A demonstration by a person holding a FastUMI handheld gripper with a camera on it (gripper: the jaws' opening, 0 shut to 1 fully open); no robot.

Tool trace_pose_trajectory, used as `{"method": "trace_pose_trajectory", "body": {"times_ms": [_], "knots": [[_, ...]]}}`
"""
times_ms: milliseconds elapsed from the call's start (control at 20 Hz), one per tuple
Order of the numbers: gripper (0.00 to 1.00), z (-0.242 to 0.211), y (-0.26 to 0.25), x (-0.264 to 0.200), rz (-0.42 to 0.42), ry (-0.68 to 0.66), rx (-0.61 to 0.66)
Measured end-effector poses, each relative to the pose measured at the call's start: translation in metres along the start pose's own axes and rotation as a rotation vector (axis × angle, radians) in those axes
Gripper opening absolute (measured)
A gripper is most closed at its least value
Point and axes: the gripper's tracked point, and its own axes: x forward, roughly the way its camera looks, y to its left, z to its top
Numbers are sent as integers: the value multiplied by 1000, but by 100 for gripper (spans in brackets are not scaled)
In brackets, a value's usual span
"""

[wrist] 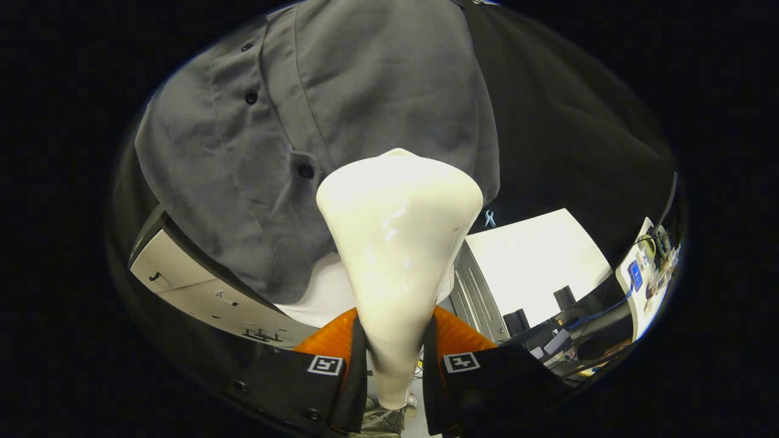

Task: Iron the clothes twice with a garment steamer, once on the left side and once on the right side.

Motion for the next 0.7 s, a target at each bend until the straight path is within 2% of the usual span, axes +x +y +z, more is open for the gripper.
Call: {"method": "trace_pose_trajectory", "body": {"times_ms": [700], "knots": [[46,88,93,-130,51,-256,-42]]}}
